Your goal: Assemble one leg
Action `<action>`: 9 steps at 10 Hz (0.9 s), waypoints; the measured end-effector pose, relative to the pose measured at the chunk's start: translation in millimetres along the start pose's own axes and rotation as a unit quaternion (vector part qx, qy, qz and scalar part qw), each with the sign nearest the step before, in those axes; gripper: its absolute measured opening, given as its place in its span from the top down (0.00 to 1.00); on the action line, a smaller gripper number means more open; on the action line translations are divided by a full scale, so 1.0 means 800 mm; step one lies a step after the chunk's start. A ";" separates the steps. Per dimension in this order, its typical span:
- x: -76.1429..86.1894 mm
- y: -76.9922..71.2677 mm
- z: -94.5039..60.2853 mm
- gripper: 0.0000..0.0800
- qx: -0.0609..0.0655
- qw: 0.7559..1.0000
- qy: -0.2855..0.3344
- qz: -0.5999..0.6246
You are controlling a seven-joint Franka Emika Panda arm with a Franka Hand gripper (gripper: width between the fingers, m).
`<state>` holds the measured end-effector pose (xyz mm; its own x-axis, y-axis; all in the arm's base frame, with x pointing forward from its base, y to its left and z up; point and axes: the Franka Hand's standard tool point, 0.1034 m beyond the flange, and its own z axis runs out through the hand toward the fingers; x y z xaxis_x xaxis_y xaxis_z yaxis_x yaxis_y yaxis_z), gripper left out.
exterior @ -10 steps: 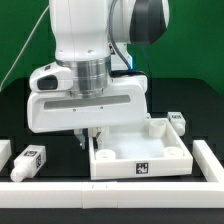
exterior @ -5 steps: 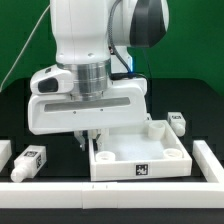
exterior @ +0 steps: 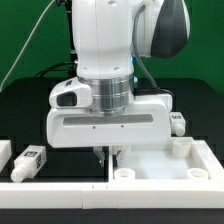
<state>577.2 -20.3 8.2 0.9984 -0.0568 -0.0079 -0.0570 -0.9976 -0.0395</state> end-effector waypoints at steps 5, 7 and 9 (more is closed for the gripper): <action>0.000 0.000 0.001 0.94 -0.014 1.000 0.021 0.016; -0.002 0.000 -0.001 0.67 -0.013 1.000 0.018 0.012; -0.035 -0.010 -0.030 0.33 -0.005 1.000 -0.002 0.011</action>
Offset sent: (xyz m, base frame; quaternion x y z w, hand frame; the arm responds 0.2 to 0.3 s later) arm 0.0000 0.0000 0.0000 0.0000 0.0000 0.0000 1.0000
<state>550.0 -12.0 33.0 0.9969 -0.0782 -0.0128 -0.0786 -0.9965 -0.0296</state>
